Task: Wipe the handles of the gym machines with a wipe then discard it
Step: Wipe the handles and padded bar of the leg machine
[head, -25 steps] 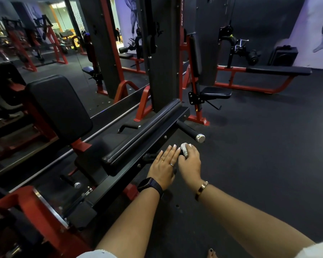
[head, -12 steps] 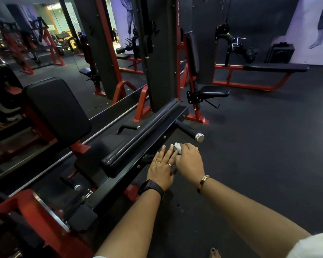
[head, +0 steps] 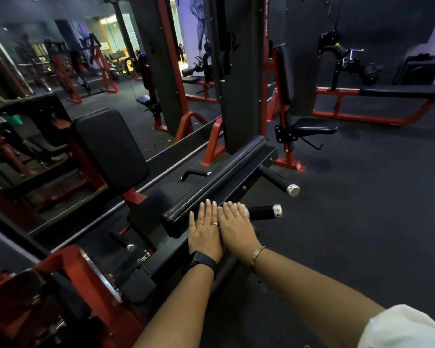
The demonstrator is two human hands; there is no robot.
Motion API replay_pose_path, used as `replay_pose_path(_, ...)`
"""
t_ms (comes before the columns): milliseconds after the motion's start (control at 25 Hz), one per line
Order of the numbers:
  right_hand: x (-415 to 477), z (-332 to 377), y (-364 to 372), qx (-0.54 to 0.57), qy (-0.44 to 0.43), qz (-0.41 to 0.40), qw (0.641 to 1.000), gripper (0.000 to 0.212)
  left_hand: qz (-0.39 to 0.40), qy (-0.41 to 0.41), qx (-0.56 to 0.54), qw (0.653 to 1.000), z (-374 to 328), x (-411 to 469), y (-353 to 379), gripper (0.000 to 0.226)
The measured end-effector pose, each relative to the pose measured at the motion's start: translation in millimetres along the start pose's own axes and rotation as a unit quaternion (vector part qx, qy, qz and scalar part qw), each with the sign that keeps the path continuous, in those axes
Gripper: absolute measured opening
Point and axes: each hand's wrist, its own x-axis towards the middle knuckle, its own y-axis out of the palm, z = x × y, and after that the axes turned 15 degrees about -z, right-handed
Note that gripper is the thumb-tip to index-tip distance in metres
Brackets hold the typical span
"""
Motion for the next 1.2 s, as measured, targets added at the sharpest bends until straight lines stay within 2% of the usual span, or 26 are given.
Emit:
replay_pose_path(80,-1.7,3.5,4.0,0.027,-0.06,-0.007,0.998,0.049,0.003,-0.027,0.021,0.999,3.5,-1.3,-1.8,0.087)
replay_pose_path(200,-15.0,-21.1,-4.9,-0.009,-0.184,-0.049,0.982,0.049,0.005,-0.004,-0.011,1.0,2.1,-1.7,-4.2,0.076)
replay_pose_path(320,-29.5,-56.9,-20.7,-0.034,-0.215,-0.097,0.971,0.047,-0.006,0.038,-0.054,0.998,-13.9,2.1,-7.8,0.077)
replay_pose_path(520,-52.6,-95.8,-47.0,-0.077,-0.137,-0.149,0.976,0.046,0.004,0.11,-0.143,0.984,-60.0,8.8,-15.3,0.078)
replay_pose_path(560,-56.2,-101.6,-51.5,-0.078,-0.098,-0.153,0.98,0.048,0.005,0.116,-0.161,0.98,-68.2,11.0,-17.5,0.076)
replay_pose_path(640,-61.6,-115.4,-61.1,-0.024,0.057,-0.167,0.984,0.048,0.002,0.125,-0.2,0.972,-86.4,16.1,-23.7,0.076)
replay_pose_path(680,-62.8,-123.2,-65.0,0.034,0.162,-0.17,0.971,0.043,0.001,0.13,-0.23,0.964,-95.5,18.7,-27.5,0.077)
replay_pose_path(720,-62.6,-131.7,-71.3,0.108,0.269,-0.166,0.943,0.037,0.001,0.136,-0.27,0.953,-106.0,21.2,-32.2,0.077)
replay_pose_path(800,-56.9,-150.2,-85.9,0.244,0.434,-0.143,0.856,0.026,0.015,0.134,-0.373,0.918,-128.0,27.5,-44.1,0.074)
replay_pose_path(880,-55.5,-163.7,-100.2,0.359,0.52,-0.135,0.763,0.021,0.055,0.117,-0.466,0.875,-149.8,34.2,-54.9,0.068)
replay_pose_path(920,-57.6,-167.9,-106.0,0.407,0.54,-0.133,0.724,0.019,0.08,0.111,-0.499,0.856,-159.7,35.9,-59.1,0.065)
replay_pose_path(1000,-67.3,-175.1,-114.9,0.468,0.549,-0.126,0.681,0.018,0.123,0.094,-0.553,0.819,-177.3,38.3,-65.4,0.059)
replay_pose_path(1080,-79.0,-184.7,-121.4,0.51,0.544,-0.129,0.653,0.018,0.14,0.069,-0.593,0.79,-194.5,40.0,-69.3,0.056)
replay_pose_path(1200,-92.6,-202.7,-131.8,0.535,0.547,-0.141,0.628,0.018,0.143,0.032,-0.623,0.769,-222.4,38.7,-72.7,0.046)
